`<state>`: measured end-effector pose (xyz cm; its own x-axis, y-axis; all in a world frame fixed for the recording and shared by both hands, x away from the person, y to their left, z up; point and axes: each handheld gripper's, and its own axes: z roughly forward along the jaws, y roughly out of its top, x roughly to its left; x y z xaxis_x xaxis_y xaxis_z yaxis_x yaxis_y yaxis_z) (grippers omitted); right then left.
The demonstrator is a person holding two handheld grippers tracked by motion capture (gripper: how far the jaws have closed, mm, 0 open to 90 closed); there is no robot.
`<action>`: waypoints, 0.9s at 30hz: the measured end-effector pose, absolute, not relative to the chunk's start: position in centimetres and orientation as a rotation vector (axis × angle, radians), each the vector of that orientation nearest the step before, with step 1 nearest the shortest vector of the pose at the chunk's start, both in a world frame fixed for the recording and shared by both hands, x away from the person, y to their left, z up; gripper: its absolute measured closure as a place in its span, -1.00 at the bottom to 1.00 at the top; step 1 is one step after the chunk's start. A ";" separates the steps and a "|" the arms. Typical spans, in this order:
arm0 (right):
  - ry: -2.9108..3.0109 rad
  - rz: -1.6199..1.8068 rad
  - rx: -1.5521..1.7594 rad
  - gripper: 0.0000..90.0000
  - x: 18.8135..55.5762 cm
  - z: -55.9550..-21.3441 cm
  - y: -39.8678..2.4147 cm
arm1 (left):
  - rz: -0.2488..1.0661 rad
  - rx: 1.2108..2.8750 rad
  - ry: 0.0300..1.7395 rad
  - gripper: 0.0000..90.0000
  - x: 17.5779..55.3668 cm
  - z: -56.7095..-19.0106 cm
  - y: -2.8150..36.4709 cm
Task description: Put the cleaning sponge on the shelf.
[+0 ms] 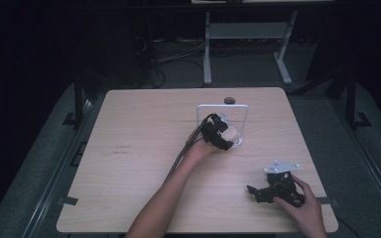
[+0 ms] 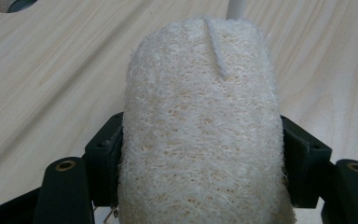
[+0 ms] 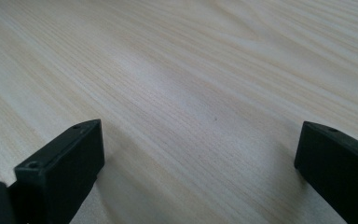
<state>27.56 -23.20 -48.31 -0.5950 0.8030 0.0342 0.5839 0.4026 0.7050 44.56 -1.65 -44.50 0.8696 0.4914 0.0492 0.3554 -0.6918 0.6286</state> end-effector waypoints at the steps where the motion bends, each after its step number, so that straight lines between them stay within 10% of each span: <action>1: 2.355 0.993 1.206 -0.97 27.6 -48.3 -23.2 | 0.286 2.406 0.609 -0.35 44.6 -44.5 -1.7; 27: 2.354 0.995 1.211 -0.97 27.5 -48.3 -23.2 | 0.317 2.378 0.640 -0.46 44.4 -43.6 -1.6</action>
